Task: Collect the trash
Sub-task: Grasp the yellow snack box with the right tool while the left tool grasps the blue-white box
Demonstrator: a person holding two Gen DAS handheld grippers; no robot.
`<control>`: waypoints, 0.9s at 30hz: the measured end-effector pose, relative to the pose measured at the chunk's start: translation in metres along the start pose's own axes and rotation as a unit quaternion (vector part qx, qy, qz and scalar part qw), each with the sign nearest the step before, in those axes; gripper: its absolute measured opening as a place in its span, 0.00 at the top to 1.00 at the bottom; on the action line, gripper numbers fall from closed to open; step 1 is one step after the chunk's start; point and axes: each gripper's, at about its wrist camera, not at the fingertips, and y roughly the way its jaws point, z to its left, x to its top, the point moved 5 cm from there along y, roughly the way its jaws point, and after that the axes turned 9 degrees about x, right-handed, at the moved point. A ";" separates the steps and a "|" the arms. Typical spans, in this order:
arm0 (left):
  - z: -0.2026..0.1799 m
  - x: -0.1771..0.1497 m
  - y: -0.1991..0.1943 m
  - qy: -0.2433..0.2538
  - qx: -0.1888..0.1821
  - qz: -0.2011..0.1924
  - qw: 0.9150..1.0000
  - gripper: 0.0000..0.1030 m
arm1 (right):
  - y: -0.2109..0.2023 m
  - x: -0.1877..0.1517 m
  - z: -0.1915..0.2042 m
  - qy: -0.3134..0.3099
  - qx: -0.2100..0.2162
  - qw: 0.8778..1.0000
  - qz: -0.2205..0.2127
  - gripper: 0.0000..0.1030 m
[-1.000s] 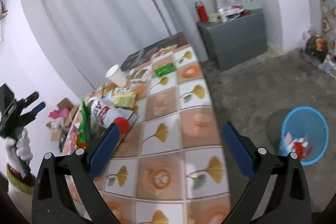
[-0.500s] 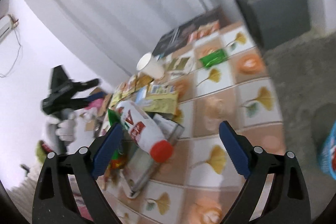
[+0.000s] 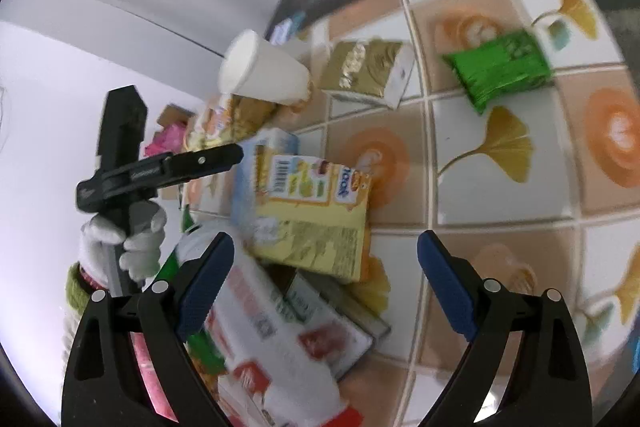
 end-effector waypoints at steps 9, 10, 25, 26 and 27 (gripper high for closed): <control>-0.003 0.004 0.018 0.012 -0.003 0.023 1.000 0.21 | 0.031 0.016 -0.018 0.052 0.020 0.998 0.025 0.19; -0.003 0.005 0.018 0.013 -0.002 0.022 1.000 0.21 | 0.032 0.016 -0.016 0.051 0.021 0.998 0.027 0.21; -0.017 0.006 0.021 0.030 0.011 0.013 0.999 0.21 | 0.060 0.019 0.002 0.000 -0.062 0.997 0.042 0.75; -0.019 0.006 0.022 0.030 0.013 0.012 0.999 0.21 | 0.061 0.019 0.000 -0.008 -0.062 0.997 0.039 0.79; -0.020 0.005 0.022 0.030 0.014 0.012 0.999 0.22 | 0.061 0.019 -0.001 -0.008 -0.063 0.997 0.039 0.83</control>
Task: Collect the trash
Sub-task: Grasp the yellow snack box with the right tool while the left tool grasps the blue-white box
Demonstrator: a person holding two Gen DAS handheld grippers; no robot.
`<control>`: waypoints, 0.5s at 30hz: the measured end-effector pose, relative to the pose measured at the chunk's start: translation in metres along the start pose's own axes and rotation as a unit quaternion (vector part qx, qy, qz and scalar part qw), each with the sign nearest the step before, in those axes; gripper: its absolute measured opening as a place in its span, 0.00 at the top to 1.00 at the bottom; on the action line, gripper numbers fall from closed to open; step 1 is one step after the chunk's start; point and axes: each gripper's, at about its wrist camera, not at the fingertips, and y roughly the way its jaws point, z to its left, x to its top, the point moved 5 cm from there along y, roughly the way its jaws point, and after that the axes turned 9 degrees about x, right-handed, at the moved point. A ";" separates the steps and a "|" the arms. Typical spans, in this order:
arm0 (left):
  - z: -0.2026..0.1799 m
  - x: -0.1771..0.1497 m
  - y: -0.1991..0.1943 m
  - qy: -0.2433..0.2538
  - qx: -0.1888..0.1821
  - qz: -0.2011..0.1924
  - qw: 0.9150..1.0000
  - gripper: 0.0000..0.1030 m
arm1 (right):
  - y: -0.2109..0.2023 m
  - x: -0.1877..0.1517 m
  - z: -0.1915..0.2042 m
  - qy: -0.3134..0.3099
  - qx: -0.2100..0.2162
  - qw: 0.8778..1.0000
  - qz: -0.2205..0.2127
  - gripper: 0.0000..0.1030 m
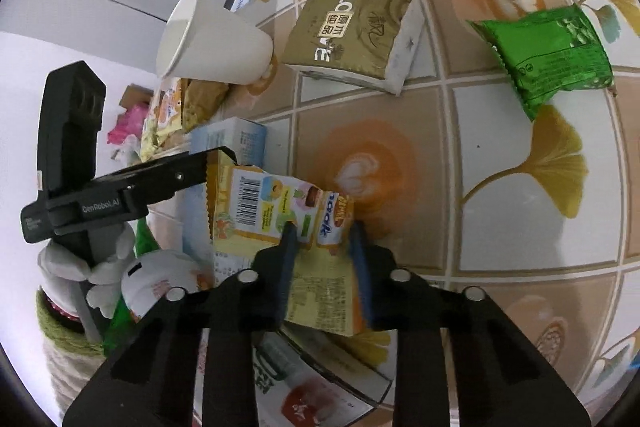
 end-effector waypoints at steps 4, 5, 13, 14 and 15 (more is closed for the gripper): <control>-0.003 0.001 0.001 0.003 0.007 -0.002 1.000 0.22 | -0.002 -0.001 -0.004 0.001 0.001 1.000 -0.011 0.89; -0.003 0.002 0.001 0.004 0.010 -0.001 1.000 0.22 | -0.009 -0.004 -0.008 0.000 -0.001 1.000 -0.014 0.91; -0.002 0.003 0.002 -0.005 0.016 -0.001 1.000 0.25 | -0.038 -0.005 -0.013 -0.022 -0.017 0.998 -0.059 0.94; -0.002 0.003 0.002 -0.005 0.016 -0.003 1.000 0.26 | -0.040 -0.005 -0.013 -0.024 -0.019 0.998 -0.063 0.94; -0.002 0.003 0.001 -0.004 0.016 -0.005 1.000 0.26 | -0.042 -0.005 -0.013 -0.026 -0.022 0.997 -0.069 0.94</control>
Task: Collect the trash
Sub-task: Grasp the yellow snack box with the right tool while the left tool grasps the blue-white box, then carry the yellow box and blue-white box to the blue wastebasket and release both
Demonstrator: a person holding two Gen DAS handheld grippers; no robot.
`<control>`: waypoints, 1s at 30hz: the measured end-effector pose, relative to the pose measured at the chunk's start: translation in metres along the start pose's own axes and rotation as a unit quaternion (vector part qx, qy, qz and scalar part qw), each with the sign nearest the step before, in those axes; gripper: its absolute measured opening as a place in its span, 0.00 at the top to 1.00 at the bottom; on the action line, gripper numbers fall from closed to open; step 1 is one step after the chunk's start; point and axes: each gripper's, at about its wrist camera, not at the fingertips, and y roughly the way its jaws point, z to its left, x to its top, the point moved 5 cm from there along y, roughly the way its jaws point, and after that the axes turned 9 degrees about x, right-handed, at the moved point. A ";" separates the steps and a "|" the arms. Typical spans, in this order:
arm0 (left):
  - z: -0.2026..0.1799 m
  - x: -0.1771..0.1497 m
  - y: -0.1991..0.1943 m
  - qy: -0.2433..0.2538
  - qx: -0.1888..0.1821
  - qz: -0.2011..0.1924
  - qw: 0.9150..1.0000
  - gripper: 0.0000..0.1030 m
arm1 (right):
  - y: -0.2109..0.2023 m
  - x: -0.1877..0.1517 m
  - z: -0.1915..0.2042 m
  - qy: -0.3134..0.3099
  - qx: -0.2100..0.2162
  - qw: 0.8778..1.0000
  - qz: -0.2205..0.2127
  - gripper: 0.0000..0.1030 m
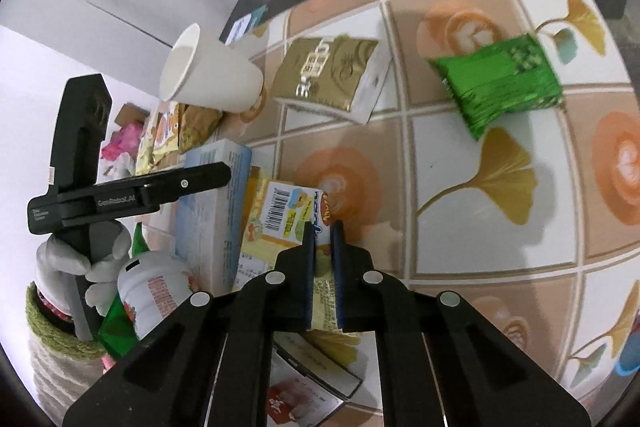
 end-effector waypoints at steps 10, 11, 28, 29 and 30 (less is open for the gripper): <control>-0.003 0.006 -0.048 0.017 0.008 -0.105 0.994 0.26 | -0.035 0.002 -0.001 -0.023 -0.026 0.998 -0.060 0.94; -0.004 0.005 -0.057 0.020 0.007 -0.124 0.992 0.26 | -0.038 0.002 0.000 -0.027 -0.027 0.997 -0.066 0.94; -0.027 -0.032 -0.160 0.039 0.000 -0.283 0.958 0.28 | -0.104 -0.007 0.011 -0.031 -0.006 0.989 -0.147 0.94; -0.029 -0.038 -0.167 0.039 -0.002 -0.291 0.956 0.28 | -0.108 -0.009 0.011 -0.031 -0.005 0.988 -0.150 0.94; -0.030 -0.042 -0.172 0.039 -0.003 -0.296 0.954 0.28 | -0.115 -0.012 0.011 -0.030 -0.003 0.987 -0.156 0.94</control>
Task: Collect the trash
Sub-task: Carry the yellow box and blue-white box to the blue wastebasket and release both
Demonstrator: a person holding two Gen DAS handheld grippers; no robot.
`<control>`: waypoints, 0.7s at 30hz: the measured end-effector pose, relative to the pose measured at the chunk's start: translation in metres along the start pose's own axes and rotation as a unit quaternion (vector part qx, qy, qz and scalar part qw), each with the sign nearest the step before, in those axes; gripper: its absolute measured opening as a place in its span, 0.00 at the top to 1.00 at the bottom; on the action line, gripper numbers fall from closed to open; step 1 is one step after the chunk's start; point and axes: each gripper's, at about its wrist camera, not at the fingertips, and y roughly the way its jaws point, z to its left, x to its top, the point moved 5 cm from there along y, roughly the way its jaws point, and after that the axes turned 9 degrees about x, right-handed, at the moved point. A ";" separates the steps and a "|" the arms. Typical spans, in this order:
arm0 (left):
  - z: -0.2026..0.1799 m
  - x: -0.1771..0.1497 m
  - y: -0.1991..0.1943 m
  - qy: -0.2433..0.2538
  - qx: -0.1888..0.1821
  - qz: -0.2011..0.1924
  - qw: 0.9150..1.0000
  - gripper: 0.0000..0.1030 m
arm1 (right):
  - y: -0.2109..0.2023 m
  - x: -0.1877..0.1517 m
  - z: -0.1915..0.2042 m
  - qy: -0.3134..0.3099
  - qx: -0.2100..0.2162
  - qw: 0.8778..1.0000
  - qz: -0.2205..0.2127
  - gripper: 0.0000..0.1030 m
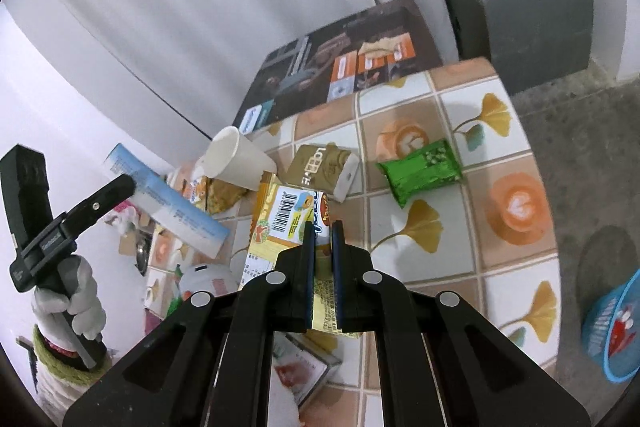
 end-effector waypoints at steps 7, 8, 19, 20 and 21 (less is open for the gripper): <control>-0.024 -0.008 -0.054 0.000 -0.024 -0.034 0.999 0.28 | -0.050 -0.014 -0.002 0.012 0.012 0.999 -0.029 0.94; -0.031 -0.010 -0.063 0.002 -0.026 -0.040 0.999 0.28 | -0.058 -0.018 -0.003 0.014 0.014 0.999 -0.034 0.94; -0.131 -0.060 -0.146 0.044 -0.047 -0.094 0.993 0.28 | -0.160 -0.079 -0.033 0.048 -0.002 0.995 -0.089 0.94; -0.143 -0.069 -0.151 0.044 -0.058 -0.092 0.993 0.28 | -0.170 -0.085 -0.040 0.053 -0.007 0.994 -0.094 0.94; -0.152 -0.076 -0.154 0.043 -0.065 -0.091 0.993 0.28 | -0.183 -0.095 -0.047 0.061 -0.013 0.993 -0.099 0.94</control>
